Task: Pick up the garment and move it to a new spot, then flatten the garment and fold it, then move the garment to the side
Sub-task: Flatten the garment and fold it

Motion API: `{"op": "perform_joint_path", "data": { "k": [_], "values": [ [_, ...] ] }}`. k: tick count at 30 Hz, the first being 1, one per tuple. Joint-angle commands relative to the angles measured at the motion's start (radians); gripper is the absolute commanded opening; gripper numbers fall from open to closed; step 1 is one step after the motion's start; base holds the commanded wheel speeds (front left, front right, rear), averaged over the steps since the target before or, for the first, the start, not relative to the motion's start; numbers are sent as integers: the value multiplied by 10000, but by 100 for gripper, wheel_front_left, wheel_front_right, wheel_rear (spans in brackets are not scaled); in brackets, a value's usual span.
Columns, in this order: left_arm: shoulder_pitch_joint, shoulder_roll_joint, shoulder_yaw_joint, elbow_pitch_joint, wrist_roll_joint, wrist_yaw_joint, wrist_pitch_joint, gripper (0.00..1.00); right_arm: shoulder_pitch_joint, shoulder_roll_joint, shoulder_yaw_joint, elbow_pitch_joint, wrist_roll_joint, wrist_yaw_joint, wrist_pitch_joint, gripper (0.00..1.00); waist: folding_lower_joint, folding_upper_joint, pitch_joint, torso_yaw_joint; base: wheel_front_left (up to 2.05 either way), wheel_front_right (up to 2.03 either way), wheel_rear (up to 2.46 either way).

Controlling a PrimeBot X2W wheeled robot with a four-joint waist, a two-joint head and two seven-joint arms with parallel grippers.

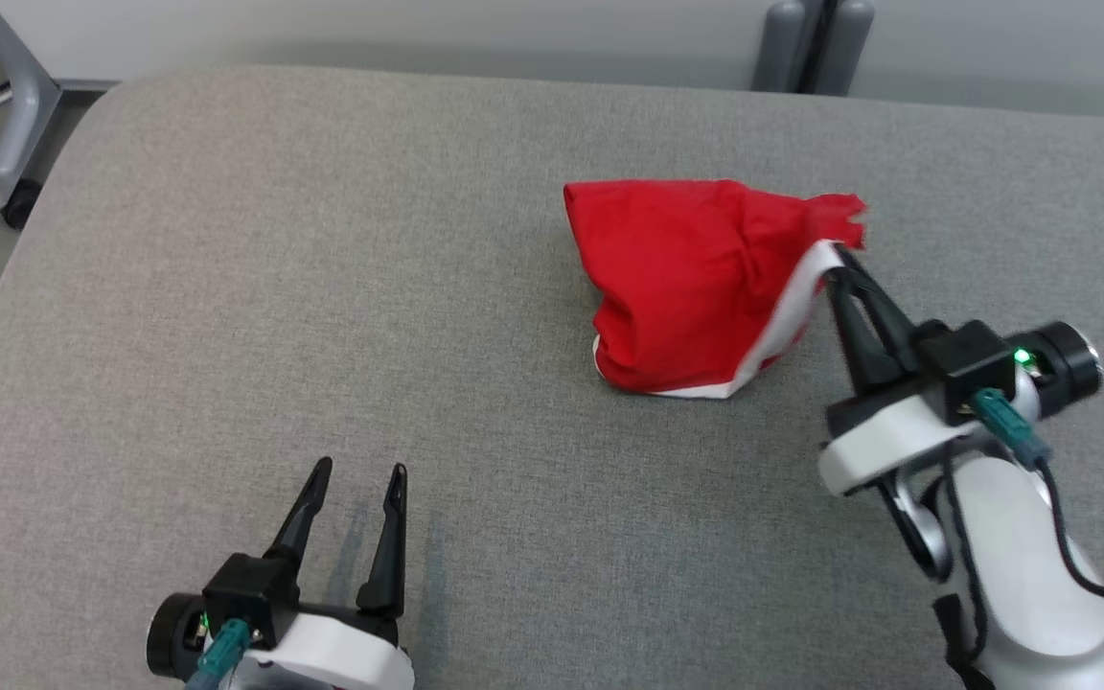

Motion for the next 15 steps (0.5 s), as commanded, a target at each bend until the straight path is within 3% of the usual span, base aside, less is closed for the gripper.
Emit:
{"op": "perform_joint_path", "data": {
  "k": [1,5,9,15],
  "values": [
    [178,32,-22,64,-43,-9,-13,100,-316,4,514,-249,222,-4,-46,0,0,0,-533,-104,0,0,0],
    [485,35,-181,256,-120,12,-13,100,-1296,136,2365,-507,888,-4,36,0,0,0,-1227,-45,0,0,0],
    [739,36,-250,326,-179,86,-13,100,-2175,286,3374,-653,1623,-4,270,0,0,0,-1643,88,0,0,0],
    [1062,39,-157,420,-111,133,-13,100,-3517,354,3785,-1143,3490,-4,536,0,0,0,-2075,387,0,0,0]
  ]
}}
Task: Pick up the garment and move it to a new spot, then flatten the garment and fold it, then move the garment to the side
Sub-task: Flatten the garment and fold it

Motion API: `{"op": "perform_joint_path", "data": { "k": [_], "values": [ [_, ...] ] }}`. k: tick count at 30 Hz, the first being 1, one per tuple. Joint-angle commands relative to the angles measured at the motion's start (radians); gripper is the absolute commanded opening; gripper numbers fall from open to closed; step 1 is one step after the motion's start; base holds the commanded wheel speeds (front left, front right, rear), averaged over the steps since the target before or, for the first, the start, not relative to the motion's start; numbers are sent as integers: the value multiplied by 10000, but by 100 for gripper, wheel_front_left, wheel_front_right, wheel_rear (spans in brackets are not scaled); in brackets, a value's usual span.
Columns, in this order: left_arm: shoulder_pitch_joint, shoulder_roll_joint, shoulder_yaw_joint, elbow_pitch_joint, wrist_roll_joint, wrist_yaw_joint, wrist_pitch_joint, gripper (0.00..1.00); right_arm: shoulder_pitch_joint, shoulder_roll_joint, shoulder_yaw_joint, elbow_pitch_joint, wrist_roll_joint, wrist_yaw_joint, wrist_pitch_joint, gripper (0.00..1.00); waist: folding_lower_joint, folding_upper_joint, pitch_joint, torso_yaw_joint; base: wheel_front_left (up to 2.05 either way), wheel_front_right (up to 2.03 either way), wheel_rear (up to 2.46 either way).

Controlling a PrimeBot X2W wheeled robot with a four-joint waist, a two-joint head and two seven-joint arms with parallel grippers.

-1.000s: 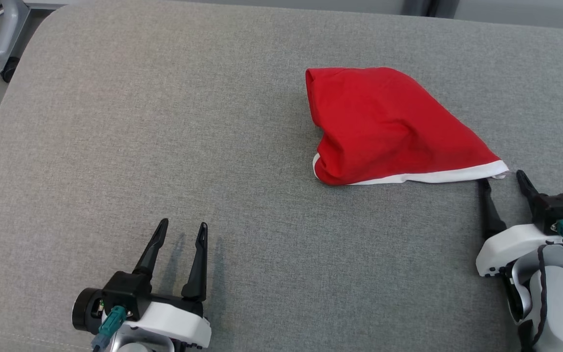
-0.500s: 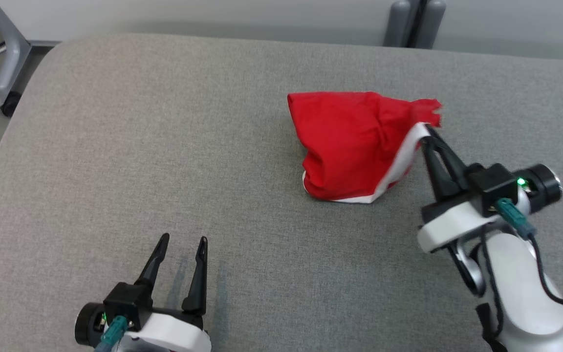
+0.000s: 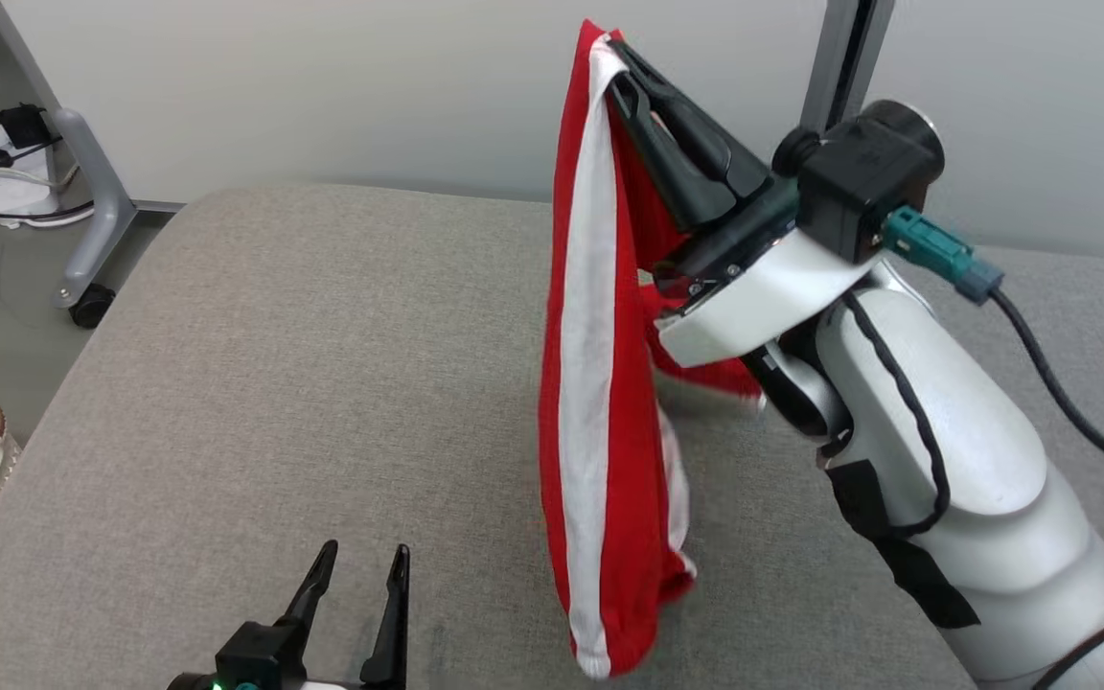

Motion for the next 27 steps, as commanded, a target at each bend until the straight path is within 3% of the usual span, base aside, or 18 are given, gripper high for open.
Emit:
{"op": "perform_joint_path", "data": {
  "k": [1,7,13,14,15,16,27],
  "values": [
    [106,44,95,11,49,54,-13,100,-177,-42,-108,61,135,-4,163,0,0,0,-130,149,0,0,0],
    [-2,41,182,-80,-69,86,-13,100,800,-110,-752,2160,-1055,-4,1318,0,0,0,204,138,0,0,0],
    [-217,42,151,-124,14,-40,-13,100,2379,-1055,-1984,4251,-2245,-4,1174,0,0,0,497,-29,0,0,0],
    [-279,42,127,-142,40,-92,-13,100,2568,-1202,-2181,4539,-2477,-4,1110,18,0,0,539,-81,0,0,0],
    [-343,42,109,-152,51,-102,-13,100,2684,-1278,-2447,4744,-2600,-4,945,69,0,0,582,-143,0,0,0],
    [-401,41,90,-152,80,-122,-13,100,2790,-1366,-2627,4931,-2792,-4,855,100,0,0,615,-208,0,0,0],
    [-425,45,-550,316,61,-590,-13,100,3619,-962,-4673,5396,-3388,-4,-394,100,0,0,304,-917,0,0,0]
  ]
}}
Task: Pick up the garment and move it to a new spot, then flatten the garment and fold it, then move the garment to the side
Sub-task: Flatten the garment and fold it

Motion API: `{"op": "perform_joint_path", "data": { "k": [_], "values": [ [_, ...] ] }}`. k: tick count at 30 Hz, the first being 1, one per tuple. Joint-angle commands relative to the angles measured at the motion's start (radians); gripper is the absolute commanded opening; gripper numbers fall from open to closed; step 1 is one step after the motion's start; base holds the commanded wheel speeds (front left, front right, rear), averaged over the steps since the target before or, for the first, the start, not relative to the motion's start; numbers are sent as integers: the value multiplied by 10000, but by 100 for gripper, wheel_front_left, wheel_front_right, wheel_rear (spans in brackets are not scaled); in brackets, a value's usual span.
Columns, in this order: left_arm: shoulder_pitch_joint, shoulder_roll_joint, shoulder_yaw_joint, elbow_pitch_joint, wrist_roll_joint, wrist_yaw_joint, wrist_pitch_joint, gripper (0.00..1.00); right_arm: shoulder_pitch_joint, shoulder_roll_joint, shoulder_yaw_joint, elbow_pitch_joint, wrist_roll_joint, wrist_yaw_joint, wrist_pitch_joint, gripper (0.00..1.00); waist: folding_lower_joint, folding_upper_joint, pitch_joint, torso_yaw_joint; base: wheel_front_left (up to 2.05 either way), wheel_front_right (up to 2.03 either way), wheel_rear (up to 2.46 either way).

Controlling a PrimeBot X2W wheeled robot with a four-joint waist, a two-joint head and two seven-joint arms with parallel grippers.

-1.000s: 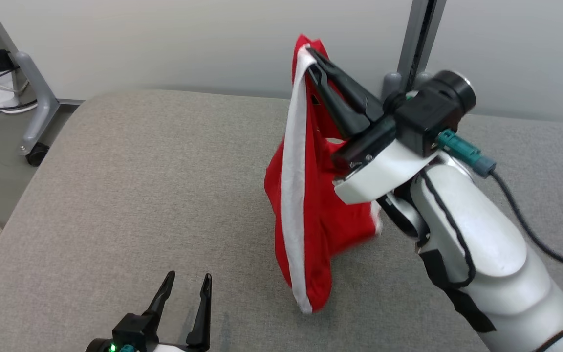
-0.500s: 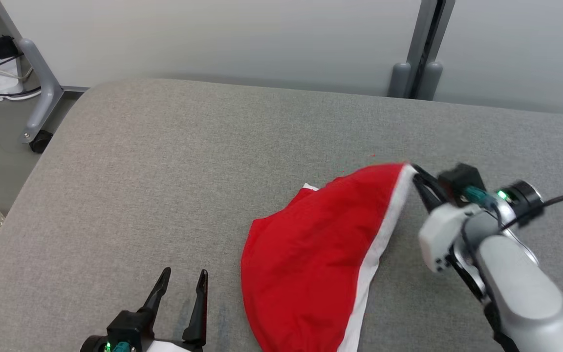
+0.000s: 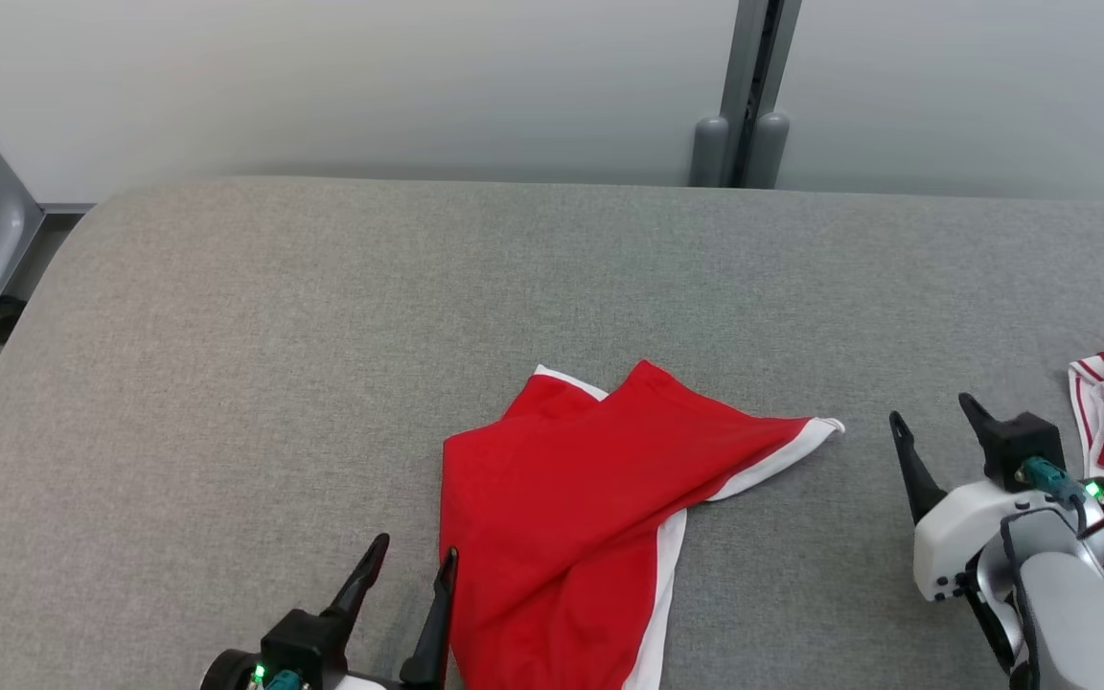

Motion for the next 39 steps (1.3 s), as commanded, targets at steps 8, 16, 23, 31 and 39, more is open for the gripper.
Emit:
{"op": "perform_joint_path", "data": {
  "k": [8,16,23,31,39],
  "values": [
    [-134,42,-959,585,-279,-609,-13,100,1051,397,-763,-442,-107,-4,-244,100,0,-1,-337,-104,0,0,0],
    [-151,47,-1984,1659,-314,-670,-13,100,1259,719,-891,-739,-191,-4,-254,100,0,-1,-503,57,0,0,0],
    [-310,41,-2474,2508,-909,-297,337,100,1195,849,-870,-980,-188,-4,-258,100,0,-1,-409,64,0,0,0],
    [-863,85,-2578,2927,-1484,54,413,0,1100,875,-902,-1091,-228,-4,-260,100,0,-1,-254,-45,0,0,0],
    [-2519,1286,-2074,2975,-1067,268,535,0,1220,904,-938,-1119,-162,-4,-259,100,0,-1,-136,-193,0,0,0]
  ]
}}
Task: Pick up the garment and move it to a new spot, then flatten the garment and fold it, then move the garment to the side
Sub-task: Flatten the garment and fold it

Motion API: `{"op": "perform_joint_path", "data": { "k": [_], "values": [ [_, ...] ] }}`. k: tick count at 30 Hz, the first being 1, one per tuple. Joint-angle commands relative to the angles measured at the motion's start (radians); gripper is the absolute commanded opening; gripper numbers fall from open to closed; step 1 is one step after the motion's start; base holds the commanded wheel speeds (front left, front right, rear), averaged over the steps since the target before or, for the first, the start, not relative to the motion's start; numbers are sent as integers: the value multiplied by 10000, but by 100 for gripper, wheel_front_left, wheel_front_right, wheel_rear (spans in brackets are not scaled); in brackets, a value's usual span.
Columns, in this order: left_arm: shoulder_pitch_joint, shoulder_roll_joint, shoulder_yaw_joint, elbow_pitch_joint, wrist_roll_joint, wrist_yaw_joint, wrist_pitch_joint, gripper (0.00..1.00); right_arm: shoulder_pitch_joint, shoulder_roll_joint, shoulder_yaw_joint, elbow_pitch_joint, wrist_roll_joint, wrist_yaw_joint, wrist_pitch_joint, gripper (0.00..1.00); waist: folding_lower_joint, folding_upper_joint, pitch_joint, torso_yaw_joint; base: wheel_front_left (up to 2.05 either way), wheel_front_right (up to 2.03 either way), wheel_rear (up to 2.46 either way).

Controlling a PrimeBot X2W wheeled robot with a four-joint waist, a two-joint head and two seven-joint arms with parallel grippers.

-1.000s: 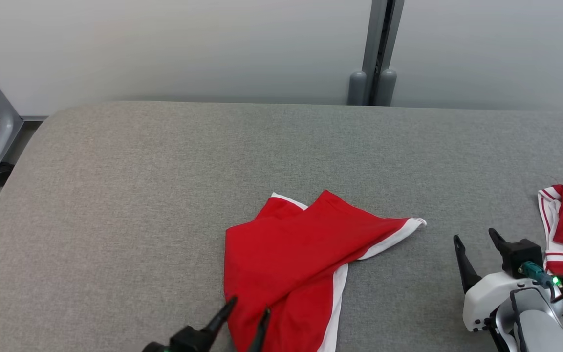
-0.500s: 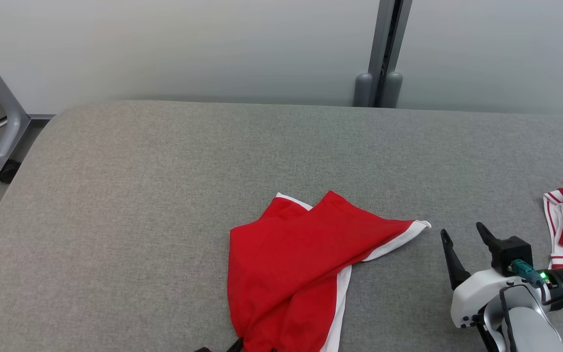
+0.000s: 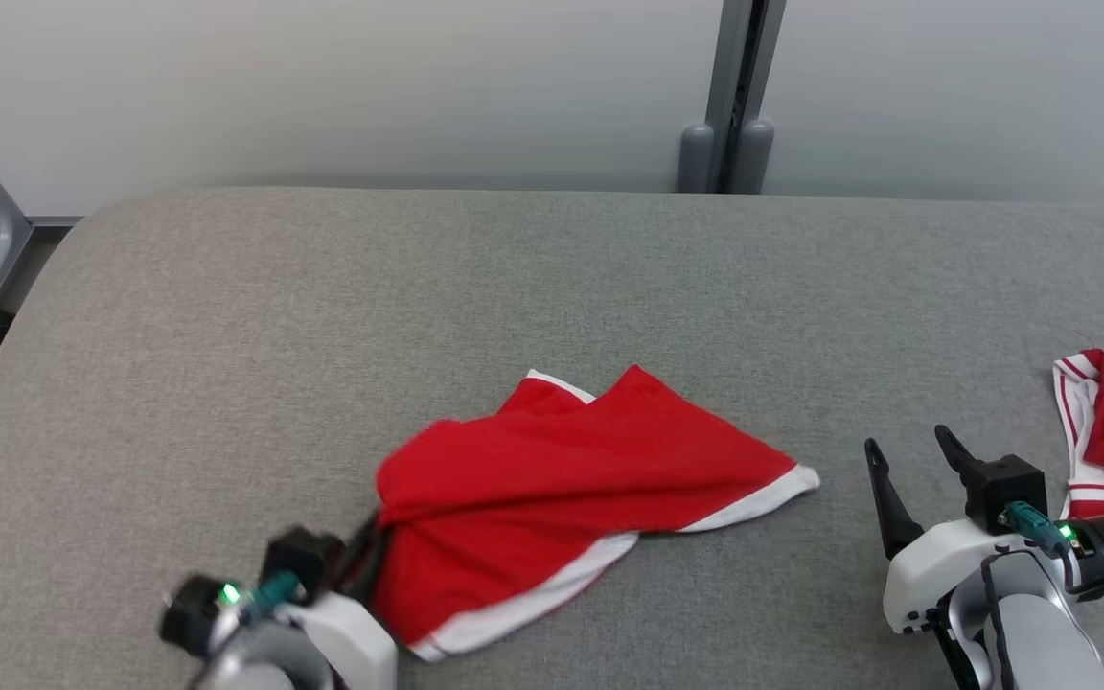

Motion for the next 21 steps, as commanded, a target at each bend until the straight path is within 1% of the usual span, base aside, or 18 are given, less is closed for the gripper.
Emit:
{"op": "perform_joint_path", "data": {
  "k": [1,3,7,11,12,13,14,15,18,21],
  "values": [
    [-512,318,54,58,230,-21,81,0,51,-11,22,-10,36,-4,-63,100,0,-1,52,-65,0,0,0],
    [-1114,751,-18,256,433,-221,294,0,16,1,85,-26,76,-4,-63,100,0,-1,133,-169,0,0,0],
    [-2194,1327,-171,935,787,-544,579,0,-139,22,265,-93,169,-4,-64,100,0,-1,350,-511,0,0,0],
    [-2996,1556,-248,1740,915,-697,394,0,-203,45,410,-248,331,-4,-62,100,0,-1,588,-887,0,0,0],
    [-3129,1523,-204,1932,873,-676,271,15,-227,45,433,-300,387,-4,-61,100,0,-1,638,-976,0,0,0],
    [-3129,1523,-204,1932,873,-676,271,15,-227,45,433,-300,387,-4,-61,100,0,-1,638,-976,0,0,0],
    [-3266,1533,-167,2153,902,-560,160,75,-245,51,467,-343,432,-4,-59,100,0,-1,666,-1061,0,0,0],
    [-3343,1509,-59,2423,835,-426,81,100,-240,55,511,-415,482,-4,-58,100,0,-1,679,-1139,0,0,0],
    [-3368,1246,343,3026,476,-33,-199,100,-115,67,707,-731,846,-4,-56,100,0,-1,653,-1317,0,0,0],
    [-3024,1106,702,3261,195,386,-443,100,116,56,893,-1087,1221,-4,-56,100,0,-1,524,-1395,0,0,0]
  ]
}}
